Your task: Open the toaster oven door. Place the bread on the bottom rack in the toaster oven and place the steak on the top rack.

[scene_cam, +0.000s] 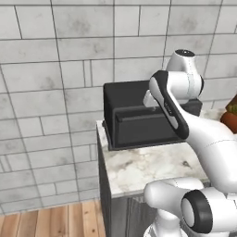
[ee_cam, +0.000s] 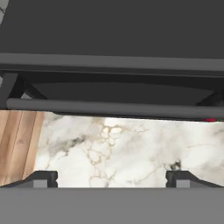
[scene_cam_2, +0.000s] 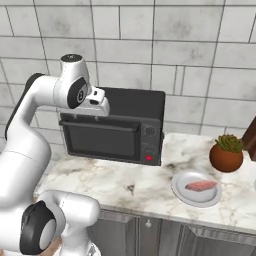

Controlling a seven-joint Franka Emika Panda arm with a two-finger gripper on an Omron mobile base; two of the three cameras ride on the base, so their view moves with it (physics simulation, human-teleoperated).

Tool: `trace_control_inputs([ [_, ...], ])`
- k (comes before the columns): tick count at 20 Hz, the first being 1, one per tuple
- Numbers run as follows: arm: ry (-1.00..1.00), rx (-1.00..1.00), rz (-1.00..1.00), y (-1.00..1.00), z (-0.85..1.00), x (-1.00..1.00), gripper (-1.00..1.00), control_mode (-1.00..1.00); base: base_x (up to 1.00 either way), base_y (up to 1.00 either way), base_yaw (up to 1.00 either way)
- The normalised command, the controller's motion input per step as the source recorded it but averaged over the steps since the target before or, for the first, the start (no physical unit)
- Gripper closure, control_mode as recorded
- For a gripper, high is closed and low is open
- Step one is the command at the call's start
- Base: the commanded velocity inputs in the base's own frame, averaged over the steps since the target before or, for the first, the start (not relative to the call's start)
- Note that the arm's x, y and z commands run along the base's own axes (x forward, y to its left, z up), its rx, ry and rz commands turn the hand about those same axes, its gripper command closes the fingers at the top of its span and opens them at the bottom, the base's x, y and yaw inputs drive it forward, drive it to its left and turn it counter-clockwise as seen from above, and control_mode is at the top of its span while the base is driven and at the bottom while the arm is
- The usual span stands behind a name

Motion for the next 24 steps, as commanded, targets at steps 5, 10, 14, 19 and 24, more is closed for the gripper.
trace_control_inputs([
  [5, 0.00, 0.00, 0.00, 0.00, 0.00, 0.00, -1.00, 1.00, 0.16, -0.54, -0.03],
  [10, 0.00, 0.00, 0.00, 0.00, 0.00, 0.00, -1.00, 1.00, 0.21, -0.53, -0.05],
  [14, 0.00, 0.00, 0.00, 0.00, 0.00, 0.00, -1.00, 1.00, 0.29, -0.44, -0.06],
  [19, 0.00, 0.00, 0.00, 0.00, 0.00, 0.00, -1.00, 1.00, 0.34, -0.42, -0.04],
  [24, 0.00, 0.00, 0.00, 0.00, 0.00, 0.00, -1.00, 1.00, 0.34, -0.55, -0.04],
])
